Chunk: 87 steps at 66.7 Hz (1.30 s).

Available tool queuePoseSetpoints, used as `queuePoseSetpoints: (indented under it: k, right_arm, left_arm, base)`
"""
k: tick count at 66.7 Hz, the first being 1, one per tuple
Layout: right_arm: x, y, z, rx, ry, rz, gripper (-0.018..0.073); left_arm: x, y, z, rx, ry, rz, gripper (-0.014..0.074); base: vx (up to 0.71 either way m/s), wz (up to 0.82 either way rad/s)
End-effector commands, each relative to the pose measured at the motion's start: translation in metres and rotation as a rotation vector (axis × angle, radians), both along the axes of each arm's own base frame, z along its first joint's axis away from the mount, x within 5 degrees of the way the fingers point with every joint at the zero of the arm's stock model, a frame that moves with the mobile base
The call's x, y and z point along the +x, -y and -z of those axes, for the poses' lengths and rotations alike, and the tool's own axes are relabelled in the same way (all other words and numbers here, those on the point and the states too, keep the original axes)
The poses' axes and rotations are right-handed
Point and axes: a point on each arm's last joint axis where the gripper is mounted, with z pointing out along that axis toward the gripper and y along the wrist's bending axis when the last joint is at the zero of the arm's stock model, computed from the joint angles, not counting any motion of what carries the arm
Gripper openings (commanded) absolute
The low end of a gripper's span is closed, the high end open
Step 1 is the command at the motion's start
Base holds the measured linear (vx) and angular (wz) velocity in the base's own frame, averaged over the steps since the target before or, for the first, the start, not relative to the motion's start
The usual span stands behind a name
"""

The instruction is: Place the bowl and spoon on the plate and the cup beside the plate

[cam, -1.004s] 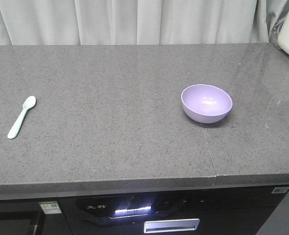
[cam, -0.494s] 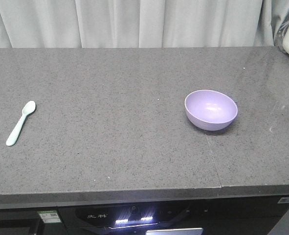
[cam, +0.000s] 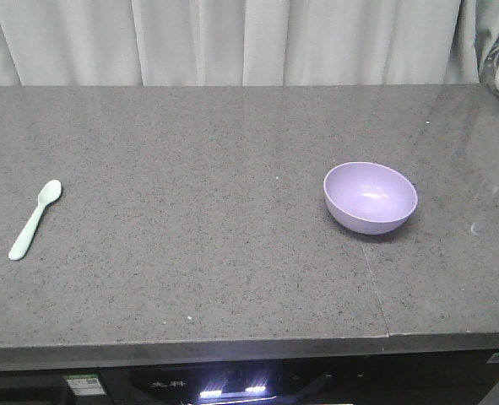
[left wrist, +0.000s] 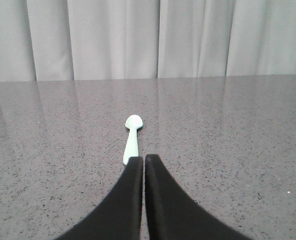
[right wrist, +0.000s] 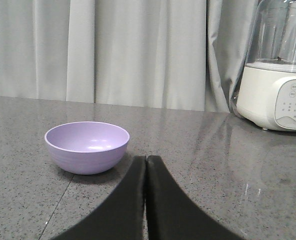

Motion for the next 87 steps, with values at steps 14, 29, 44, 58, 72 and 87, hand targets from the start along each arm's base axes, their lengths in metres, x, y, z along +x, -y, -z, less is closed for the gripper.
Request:
queuePoseSetpoints:
  k: [14,29,44,58,72,87]
  right_arm:
    - [-0.001,-0.0007,-0.002,-0.009,0.073,-0.008,-0.0005]
    - [-0.001,-0.0007,-0.002,-0.009,0.073,-0.008,-0.0005]
    - [-0.001,-0.0007,-0.002,-0.009,0.073,-0.008,-0.0005]
    - [-0.001,-0.0007,-0.002,-0.009,0.073,-0.008,-0.0005]
    - [-0.001,-0.0007,-0.002,-0.009,0.073,-0.008,-0.0005]
    - [-0.001,-0.0007,-0.002,-0.009,0.073,-0.008,-0.0005]
  left_arm:
    - [0.0014,0.0004,0.0043,-0.009,0.036,0.005,-0.0006]
    - [0.0014,0.0004,0.0043,-0.009,0.036,0.005,-0.0006]
    - [0.0014,0.0004,0.0043,-0.009,0.036,0.005,-0.0006]
    - [0.0014,0.0004,0.0043,-0.009,0.036,0.005,-0.0006]
    - [0.0014,0.0004,0.0043,-0.009,0.036,0.005,-0.0006]
    - [0.0014,0.0004,0.0043,-0.009,0.036,0.005,-0.0006]
  base:
    - [0.03,0.01]
    - [0.03,0.01]
    - [0.03,0.01]
    - [0.03,0.01]
    - [0.03,0.01]
    - [0.02,0.01]
